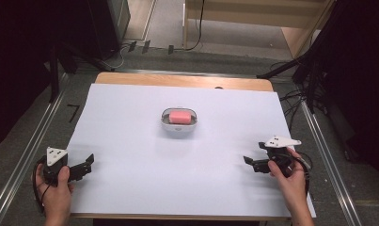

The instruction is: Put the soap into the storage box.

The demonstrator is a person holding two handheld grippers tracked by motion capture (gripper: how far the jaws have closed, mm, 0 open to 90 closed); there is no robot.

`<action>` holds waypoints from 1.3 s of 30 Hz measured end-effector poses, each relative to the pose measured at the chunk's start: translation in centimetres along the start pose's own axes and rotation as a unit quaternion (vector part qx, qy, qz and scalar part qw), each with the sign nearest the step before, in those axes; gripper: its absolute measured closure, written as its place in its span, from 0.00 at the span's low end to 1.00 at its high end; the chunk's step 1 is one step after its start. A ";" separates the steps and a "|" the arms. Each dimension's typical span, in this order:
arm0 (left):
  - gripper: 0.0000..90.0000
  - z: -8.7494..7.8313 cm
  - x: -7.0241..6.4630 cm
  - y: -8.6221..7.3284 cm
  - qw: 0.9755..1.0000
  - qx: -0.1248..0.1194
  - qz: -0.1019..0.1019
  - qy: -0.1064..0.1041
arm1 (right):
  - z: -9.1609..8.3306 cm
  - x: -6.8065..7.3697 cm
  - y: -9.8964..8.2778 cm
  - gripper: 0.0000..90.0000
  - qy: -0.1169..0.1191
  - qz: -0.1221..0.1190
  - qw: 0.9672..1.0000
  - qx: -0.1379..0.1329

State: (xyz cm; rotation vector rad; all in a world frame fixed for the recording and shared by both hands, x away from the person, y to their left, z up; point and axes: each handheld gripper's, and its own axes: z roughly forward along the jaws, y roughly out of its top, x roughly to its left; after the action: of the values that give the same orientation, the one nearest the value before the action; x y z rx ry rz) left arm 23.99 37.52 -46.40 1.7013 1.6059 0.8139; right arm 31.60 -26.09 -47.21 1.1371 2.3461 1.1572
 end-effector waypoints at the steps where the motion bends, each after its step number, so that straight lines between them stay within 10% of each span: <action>1: 0.09 0.0 0.0 0.0 1.000 0.000 -0.001 0.000 | -0.2 0.0 -0.3 0.15 -0.001 0.002 1.000 -0.002; 39: 0.09 0.0 -0.1 0.0 1.000 0.001 0.003 0.003 | -6.8 -1.3 -7.6 0.15 -0.083 0.084 0.991 -0.058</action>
State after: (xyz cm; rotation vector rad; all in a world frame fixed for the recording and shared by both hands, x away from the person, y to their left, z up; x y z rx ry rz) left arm 24.00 37.46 -46.40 1.7075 1.6077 0.8201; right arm 24.72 -33.57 -48.78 1.3537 2.0645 1.1867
